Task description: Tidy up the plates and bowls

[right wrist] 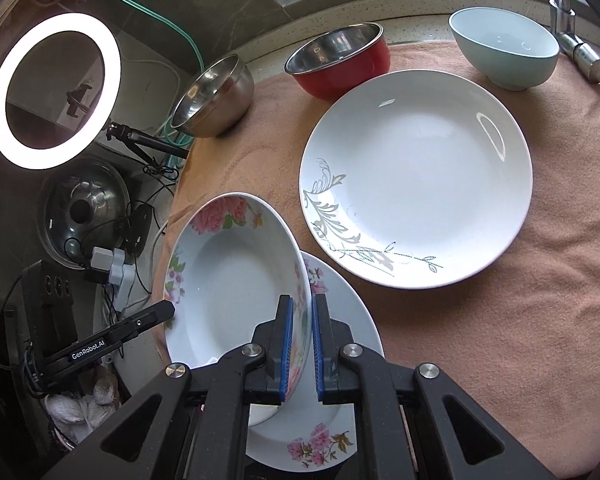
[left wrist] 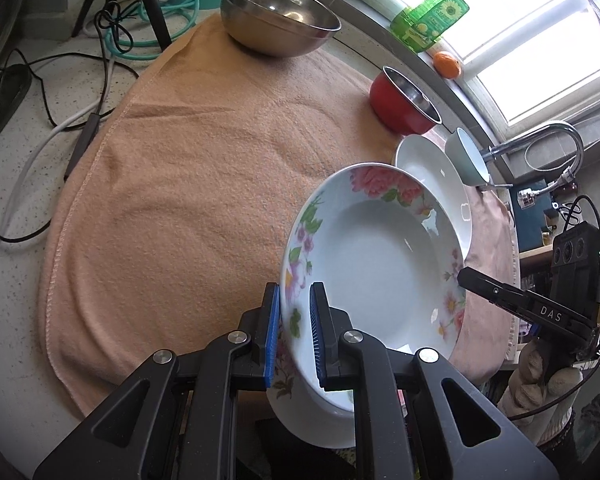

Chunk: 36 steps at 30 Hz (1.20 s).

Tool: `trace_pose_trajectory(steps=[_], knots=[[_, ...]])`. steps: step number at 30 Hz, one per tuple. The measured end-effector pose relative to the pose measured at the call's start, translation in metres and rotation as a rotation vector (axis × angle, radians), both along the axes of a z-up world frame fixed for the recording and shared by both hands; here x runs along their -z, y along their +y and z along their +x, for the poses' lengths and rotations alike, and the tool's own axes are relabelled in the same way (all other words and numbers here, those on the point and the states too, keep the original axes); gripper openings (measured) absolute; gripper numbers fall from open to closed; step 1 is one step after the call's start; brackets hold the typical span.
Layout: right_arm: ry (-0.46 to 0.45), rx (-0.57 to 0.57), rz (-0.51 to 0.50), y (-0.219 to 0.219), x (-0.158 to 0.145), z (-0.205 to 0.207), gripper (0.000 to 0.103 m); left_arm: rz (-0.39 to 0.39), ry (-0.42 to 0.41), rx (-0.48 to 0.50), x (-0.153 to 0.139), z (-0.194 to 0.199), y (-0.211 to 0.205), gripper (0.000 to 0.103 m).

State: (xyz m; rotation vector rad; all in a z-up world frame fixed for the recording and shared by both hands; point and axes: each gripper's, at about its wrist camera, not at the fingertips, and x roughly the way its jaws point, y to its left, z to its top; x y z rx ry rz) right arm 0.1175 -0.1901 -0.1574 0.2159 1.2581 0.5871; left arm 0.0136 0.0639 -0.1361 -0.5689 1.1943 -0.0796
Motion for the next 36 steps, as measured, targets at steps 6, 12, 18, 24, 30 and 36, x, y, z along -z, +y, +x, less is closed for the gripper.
trace_pose_trajectory(steps=[6, 12, 18, 24, 30, 36], knots=[[0.013, 0.017, 0.002, -0.010, 0.004, -0.011, 0.009, -0.001, 0.011, 0.017, 0.003, -0.006, -0.007, 0.013], [0.028, 0.028, 0.000, -0.019, 0.010, -0.022, 0.009, 0.002, 0.017, 0.035, 0.004, -0.012, -0.013, 0.013], [0.043, 0.038, -0.005, -0.024, 0.016, -0.031, 0.009, 0.005, 0.023, 0.049, 0.007, -0.015, -0.017, 0.013], [0.052, 0.040, -0.018, -0.029, 0.021, -0.035, 0.009, 0.014, 0.034, 0.064, 0.011, -0.016, -0.022, 0.013], [0.061, 0.038, -0.032, -0.029, 0.024, -0.038, 0.009, 0.019, 0.042, 0.068, 0.014, -0.016, -0.023, 0.013], [0.065, 0.039, -0.046, -0.026, 0.026, -0.037, 0.009, 0.028, 0.041, 0.067, 0.016, -0.017, -0.026, 0.013]])
